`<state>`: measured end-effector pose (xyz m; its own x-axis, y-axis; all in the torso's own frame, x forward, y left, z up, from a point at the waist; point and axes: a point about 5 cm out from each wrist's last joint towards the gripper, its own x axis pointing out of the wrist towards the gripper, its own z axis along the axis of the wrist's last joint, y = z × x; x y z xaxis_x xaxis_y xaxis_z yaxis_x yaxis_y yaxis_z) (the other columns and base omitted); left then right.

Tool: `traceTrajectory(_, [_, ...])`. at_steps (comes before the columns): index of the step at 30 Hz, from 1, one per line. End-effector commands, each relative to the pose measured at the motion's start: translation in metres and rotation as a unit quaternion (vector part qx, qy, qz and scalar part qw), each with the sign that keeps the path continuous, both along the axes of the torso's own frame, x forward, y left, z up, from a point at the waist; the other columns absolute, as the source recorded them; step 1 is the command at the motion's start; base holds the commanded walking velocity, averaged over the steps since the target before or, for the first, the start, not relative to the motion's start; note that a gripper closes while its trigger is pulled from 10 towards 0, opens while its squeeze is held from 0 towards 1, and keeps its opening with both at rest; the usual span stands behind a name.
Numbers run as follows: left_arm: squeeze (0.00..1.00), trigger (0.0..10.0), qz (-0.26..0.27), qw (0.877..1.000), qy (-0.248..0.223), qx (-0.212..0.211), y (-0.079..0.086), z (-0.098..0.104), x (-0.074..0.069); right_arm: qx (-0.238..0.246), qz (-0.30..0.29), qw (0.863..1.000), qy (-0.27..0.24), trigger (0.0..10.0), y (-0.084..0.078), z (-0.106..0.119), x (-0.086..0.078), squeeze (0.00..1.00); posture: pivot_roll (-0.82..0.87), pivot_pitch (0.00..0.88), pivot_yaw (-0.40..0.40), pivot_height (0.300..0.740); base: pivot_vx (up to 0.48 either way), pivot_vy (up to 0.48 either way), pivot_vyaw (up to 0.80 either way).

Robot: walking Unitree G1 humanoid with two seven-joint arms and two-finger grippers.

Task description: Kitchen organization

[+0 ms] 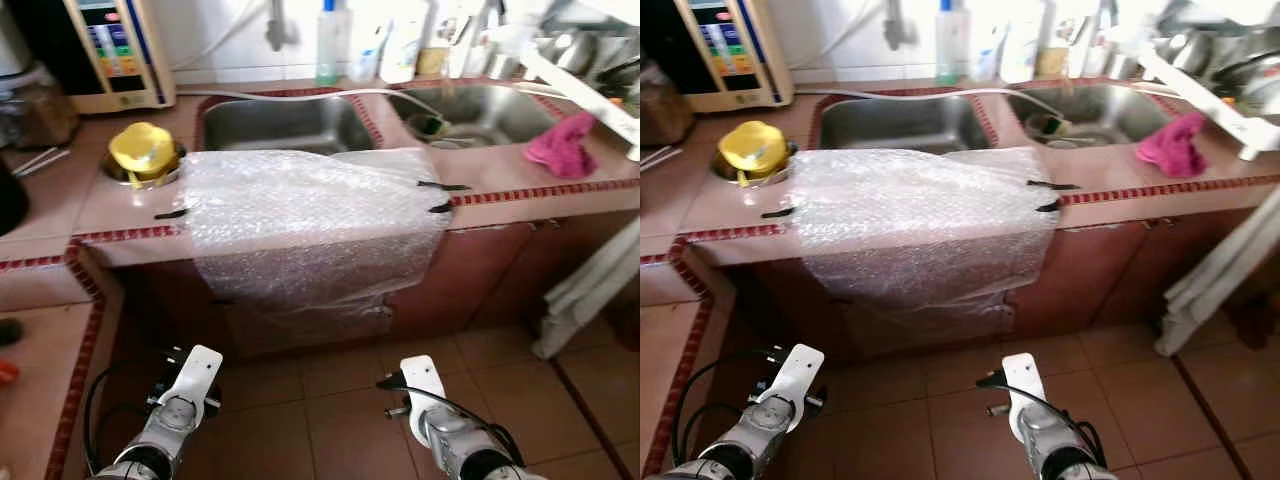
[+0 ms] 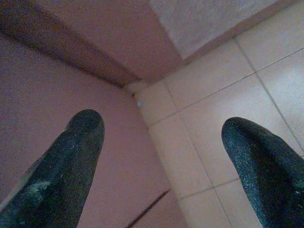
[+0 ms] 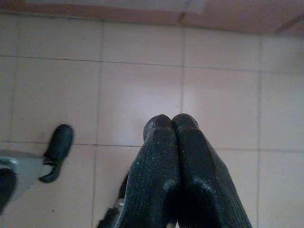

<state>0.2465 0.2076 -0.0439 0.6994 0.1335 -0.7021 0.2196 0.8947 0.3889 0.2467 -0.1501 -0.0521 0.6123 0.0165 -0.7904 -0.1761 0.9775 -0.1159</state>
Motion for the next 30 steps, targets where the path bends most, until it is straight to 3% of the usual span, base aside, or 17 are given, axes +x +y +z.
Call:
traceTrajectory(1, [0.0, 10.0, -0.002, 1.0, 0.001, 0.004, 0.0, 0.0, 0.0, -0.006, 0.001, 1.0, 0.0, 10.0, -0.004, 0.004, 0.005, 0.0, 0.11, 0.0, -0.016, 0.74, 0.0, 0.0, 0.8])
traceTrajectory(3, [0.0, 10.0, 0.0, 1.0, 0.0, 0.006, 0.0, 0.0, 0.0, -0.008, 0.0, 1.0, -0.007, 10.0, -0.009, 0.011, 0.015, 0.0, 0.11, 0.0, -0.018, 0.74, 0.0, 0.0, 0.8])
traceTrajectory(11, [0.0, 10.0, -0.004, 1.0, 0.001, 0.006, -0.001, 0.0, 0.0, -0.012, 0.0, 1.0, -0.001, 10.0, -0.013, 0.008, 0.011, 0.0, 0.11, 0.0, -0.022, 0.74, 0.0, 0.0, 0.78])
traceTrajectory(15, [0.0, 10.0, -0.024, 1.0, -0.01, 0.016, -0.004, 0.004, 0.006, -0.011, -0.004, 1.0, -0.001, 10.0, -0.016, 0.01, 0.012, 0.0, 0.1, 0.0, -0.025, 0.74, 0.0, 0.0, 0.0])
traceTrajectory(19, [0.0, 10.0, -0.038, 0.997, -0.044, -0.053, -0.014, 0.013, 0.018, -0.004, -0.026, 1.0, -0.015, 10.0, -0.022, 0.013, 0.016, 0.0, 0.1, 0.0, -0.039, 0.74, 0.0, 0.0, 0.0])
traceTrajectory(20, [0.0, 10.0, -0.038, 0.997, -0.044, -0.053, -0.014, 0.013, 0.018, -0.004, -0.026, 1.0, -0.015, 10.0, -0.022, 0.013, 0.016, 0.0, 0.1, 0.0, -0.039, 0.74, 0.0, 0.0, 0.0])
traceTrajectory(25, [0.0, 10.0, -0.067, 0.988, -0.077, -0.114, -0.024, 0.02, 0.023, 0.035, -0.065, 0.994, -0.074, 10.0, -0.029, 0.039, 0.045, 0.0, 0.09, 0.0, -0.037, 0.74, 0.0, 0.0, 0.0])
traceTrajectory(26, [0.0, 10.0, -0.081, 0.986, -0.091, -0.115, -0.024, 0.023, 0.024, 0.039, -0.076, 0.991, -0.101, 10.0, -0.034, 0.052, 0.057, 0.0, 0.09, 0.0, -0.036, 0.74, 0.0, 0.0, 0.0])
traceTrajectory(30, [0.0, 10.0, -0.093, 0.979, -0.124, -0.135, -0.024, 0.029, 0.024, 0.043, -0.088, 0.984, -0.151, 10.0, -0.042, 0.074, 0.076, 0.0, 0.09, 0.0, -0.034, 0.74, 0.0, 0.0, 0.0])
